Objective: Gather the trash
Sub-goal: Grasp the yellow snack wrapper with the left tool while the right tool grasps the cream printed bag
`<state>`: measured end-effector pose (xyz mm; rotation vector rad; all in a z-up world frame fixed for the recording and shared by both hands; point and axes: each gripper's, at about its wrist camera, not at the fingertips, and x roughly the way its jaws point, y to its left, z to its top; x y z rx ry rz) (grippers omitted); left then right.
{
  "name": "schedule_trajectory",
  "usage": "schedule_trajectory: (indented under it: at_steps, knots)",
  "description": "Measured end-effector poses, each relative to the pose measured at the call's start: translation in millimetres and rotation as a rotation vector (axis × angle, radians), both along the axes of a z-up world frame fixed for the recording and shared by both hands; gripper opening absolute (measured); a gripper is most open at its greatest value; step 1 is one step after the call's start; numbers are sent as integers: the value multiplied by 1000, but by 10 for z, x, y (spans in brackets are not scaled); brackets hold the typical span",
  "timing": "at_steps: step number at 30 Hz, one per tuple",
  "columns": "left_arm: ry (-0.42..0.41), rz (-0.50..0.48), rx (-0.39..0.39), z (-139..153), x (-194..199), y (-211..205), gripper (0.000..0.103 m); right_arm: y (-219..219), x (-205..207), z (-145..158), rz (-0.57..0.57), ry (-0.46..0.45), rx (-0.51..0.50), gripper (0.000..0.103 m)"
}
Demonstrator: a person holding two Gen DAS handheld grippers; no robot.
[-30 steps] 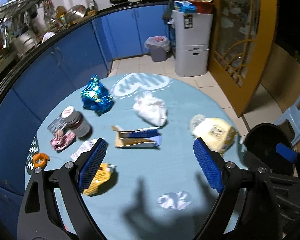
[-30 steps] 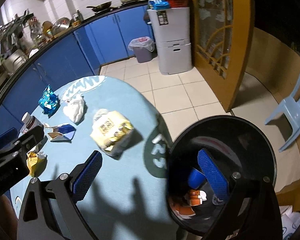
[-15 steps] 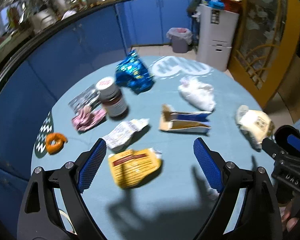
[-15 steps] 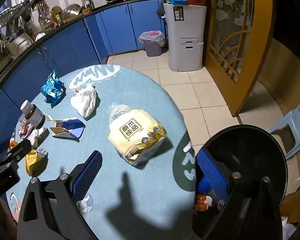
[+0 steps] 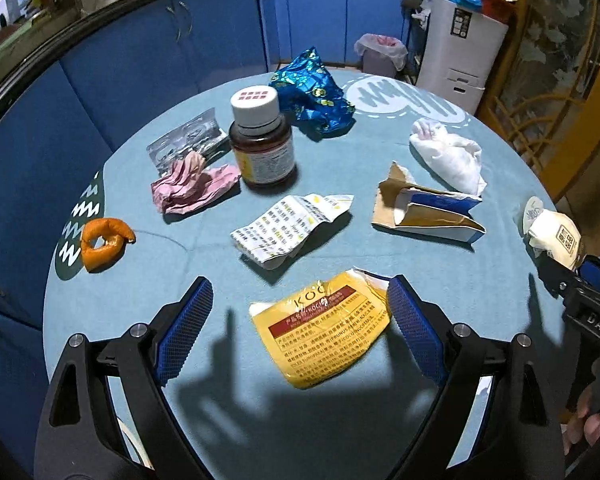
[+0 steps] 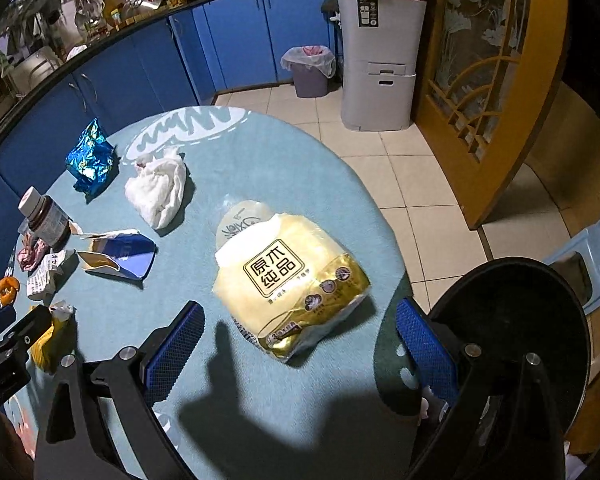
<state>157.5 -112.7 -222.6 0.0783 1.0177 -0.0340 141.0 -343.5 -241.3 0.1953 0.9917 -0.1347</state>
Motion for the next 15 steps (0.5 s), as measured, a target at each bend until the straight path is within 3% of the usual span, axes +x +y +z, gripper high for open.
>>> schedule_trajectory:
  at_steps: [1, 2, 4, 7, 10, 15]
  knots:
    - [4, -4, -4, -14, -6, -4, 88, 20, 9, -16, 7, 5, -10, 93]
    - [11, -4, -8, -33, -8, -3, 81, 33, 16, -22, 11, 5, -12, 90]
    - [50, -2, -4, -110, 14, -6, 60, 68, 9, -36, 13, 7, -28, 62]
    - [72, 1, -50, -123, 27, 25, 46, 61, -16, -7, 0, -3, -78, 44]
    - [67, -5, -60, -84, 8, 9, 37, -89, -61, 16, -21, -12, -24, 34]
    - [64, -7, -59, -47, -25, -7, 34, -162, -157, 126, -33, -56, 0, 29]
